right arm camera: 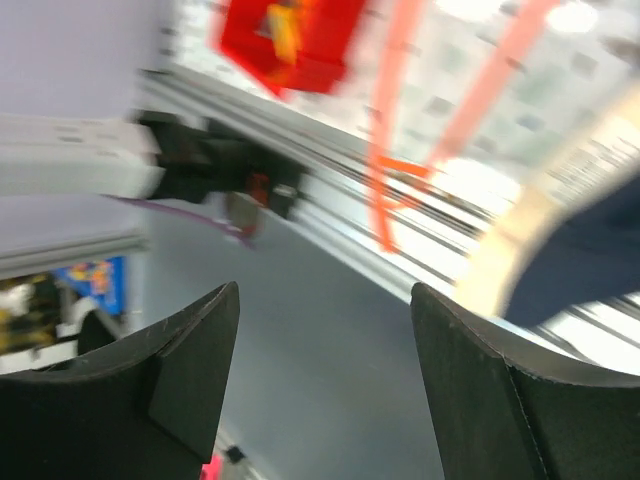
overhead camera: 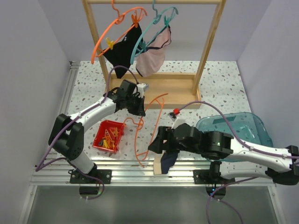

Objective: Remove the underwear clipped to the hanger

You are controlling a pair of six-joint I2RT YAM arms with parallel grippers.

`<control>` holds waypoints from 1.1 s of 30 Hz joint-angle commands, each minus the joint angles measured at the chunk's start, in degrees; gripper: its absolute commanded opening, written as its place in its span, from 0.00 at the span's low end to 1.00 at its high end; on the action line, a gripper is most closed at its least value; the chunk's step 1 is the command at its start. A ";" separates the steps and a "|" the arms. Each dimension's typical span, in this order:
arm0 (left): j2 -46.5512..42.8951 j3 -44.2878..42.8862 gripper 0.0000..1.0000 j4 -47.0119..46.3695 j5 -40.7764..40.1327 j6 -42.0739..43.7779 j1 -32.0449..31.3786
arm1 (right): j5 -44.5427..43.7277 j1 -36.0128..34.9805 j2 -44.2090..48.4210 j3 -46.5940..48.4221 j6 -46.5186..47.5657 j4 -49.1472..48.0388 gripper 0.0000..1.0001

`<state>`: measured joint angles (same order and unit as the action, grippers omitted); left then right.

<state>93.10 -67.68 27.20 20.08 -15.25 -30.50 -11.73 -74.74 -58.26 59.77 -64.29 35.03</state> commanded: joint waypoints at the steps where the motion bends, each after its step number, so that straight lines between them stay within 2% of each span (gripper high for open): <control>1: -2.31 -0.26 0.00 2.06 1.54 1.80 0.00 | -5.33 -0.32 0.96 -4.92 -4.52 16.62 0.72; 4: -2.83 -1.05 0.00 4.00 1.98 1.62 -0.08 | -1.38 -0.23 -5.18 -7.20 -5.66 19.02 0.73; 7: -4.23 -1.49 0.00 5.67 1.64 1.54 -0.87 | 1.96 -0.49 -11.15 -9.58 -5.67 13.61 0.75; 13: -7.84 -1.67 0.00 8.66 0.58 1.62 -1.67 | 0.30 -0.41 -17.14 -11.16 -9.01 10.24 0.75; 17: -9.69 -0.79 0.00 9.36 0.75 1.45 -2.28 | 2.22 0.56 -23.46 -11.95 -8.75 7.52 0.77; 21: -10.83 -0.26 0.00 9.89 1.45 1.27 -2.63 | 3.99 1.79 -26.03 -15.72 -9.97 3.66 0.76; 23: -11.36 -0.35 0.00 10.06 1.98 1.18 -2.81 | 4.87 2.23 -25.59 -18.79 -11.20 0.49 0.55; 24: -11.80 -0.52 0.00 10.41 1.98 1.01 -2.98 | 4.61 2.23 -23.59 -19.25 -11.99 0.57 0.19; 25: -11.97 -0.52 0.00 10.50 2.07 1.09 -2.98 | 3.91 2.23 -22.17 -19.34 -12.34 1.35 0.19; 26: -12.15 -0.52 0.00 10.68 2.07 1.18 -2.98 | 2.51 2.23 -20.16 -18.47 -12.61 2.75 0.00; 28: -12.59 -1.13 0.00 11.03 2.07 1.18 -2.98 | -4.58 2.93 -11.75 -14.52 -11.65 8.29 0.00; 33: -12.24 -2.81 0.00 11.12 2.69 0.66 -3.07 | -13.40 10.48 -3.27 -1.10 -6.30 22.96 0.00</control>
<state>82.78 -67.77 38.09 20.93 -15.20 -33.21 -15.22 -67.85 -65.84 50.11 -73.38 48.42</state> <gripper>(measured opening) 0.032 0.033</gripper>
